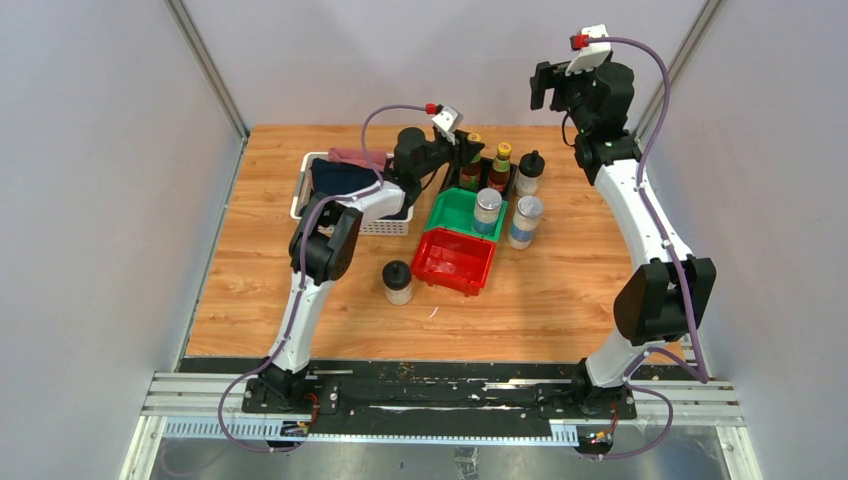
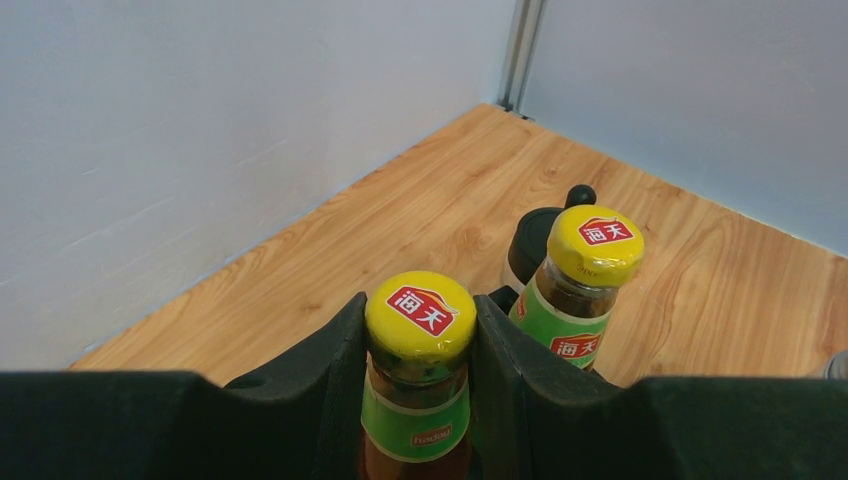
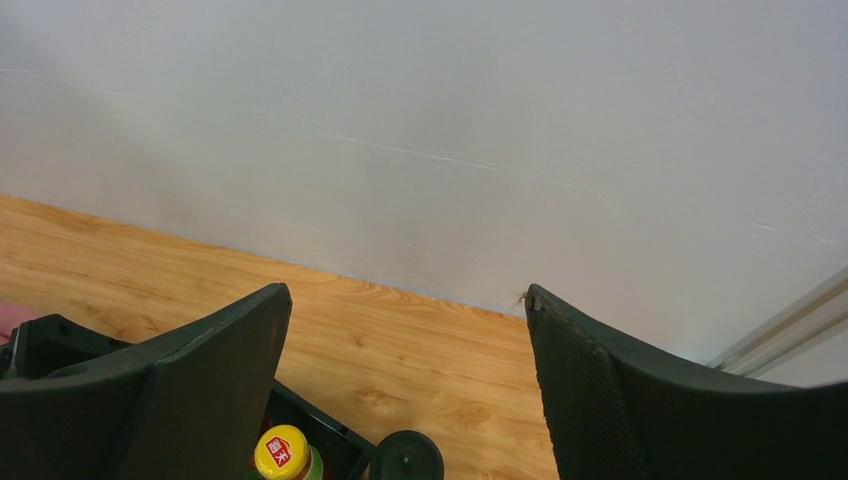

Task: Organize the condiment bottles
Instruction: Place the bottle in the storage box.

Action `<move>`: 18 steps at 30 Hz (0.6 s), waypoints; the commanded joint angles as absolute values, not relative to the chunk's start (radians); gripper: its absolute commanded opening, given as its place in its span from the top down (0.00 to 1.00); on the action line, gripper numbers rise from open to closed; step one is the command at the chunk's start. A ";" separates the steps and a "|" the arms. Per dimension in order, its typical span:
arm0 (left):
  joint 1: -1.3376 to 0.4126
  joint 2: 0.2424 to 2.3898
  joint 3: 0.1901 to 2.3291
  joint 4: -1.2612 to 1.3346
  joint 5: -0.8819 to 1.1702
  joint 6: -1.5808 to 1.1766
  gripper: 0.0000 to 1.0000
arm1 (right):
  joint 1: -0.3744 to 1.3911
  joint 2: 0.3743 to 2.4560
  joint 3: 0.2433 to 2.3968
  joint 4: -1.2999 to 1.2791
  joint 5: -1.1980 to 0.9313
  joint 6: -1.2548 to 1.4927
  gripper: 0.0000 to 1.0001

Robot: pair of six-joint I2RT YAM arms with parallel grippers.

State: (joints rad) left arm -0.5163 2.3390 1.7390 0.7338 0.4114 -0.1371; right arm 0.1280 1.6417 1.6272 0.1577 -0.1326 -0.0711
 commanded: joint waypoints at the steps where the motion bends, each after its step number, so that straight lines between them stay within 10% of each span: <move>1: -0.531 2.335 1.758 0.808 0.419 -0.102 1.00 | 0.112 1.640 1.615 0.184 -0.151 -0.057 0.09; 18: -0.537 2.342 1.745 0.790 0.402 -0.074 1.00 | 0.112 1.644 1.612 0.187 -0.157 -0.052 0.09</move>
